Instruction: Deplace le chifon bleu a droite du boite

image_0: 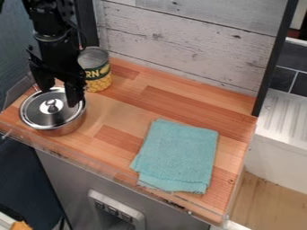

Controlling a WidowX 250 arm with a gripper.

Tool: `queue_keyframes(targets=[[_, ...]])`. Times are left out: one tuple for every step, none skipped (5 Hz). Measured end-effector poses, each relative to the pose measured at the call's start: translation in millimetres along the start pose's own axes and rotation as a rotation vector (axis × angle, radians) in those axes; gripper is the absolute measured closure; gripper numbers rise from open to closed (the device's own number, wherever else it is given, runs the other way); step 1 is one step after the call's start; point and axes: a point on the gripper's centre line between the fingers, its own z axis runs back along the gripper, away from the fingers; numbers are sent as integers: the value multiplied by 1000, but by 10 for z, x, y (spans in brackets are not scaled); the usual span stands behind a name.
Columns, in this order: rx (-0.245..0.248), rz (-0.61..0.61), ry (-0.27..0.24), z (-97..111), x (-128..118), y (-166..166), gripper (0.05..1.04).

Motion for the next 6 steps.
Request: queue_keyframes(targets=[[-19,3,26,-87,-35,-59,83],[-40,-83,17,-136,29,-435,83],[-66,-146,23,-146,44,-703,83],[-114,-279,-9,-81,49,-1261,83],[-127,-337,-31,-39,46,-1696,83],[-141,-387,-61,33,40,-2170,83]])
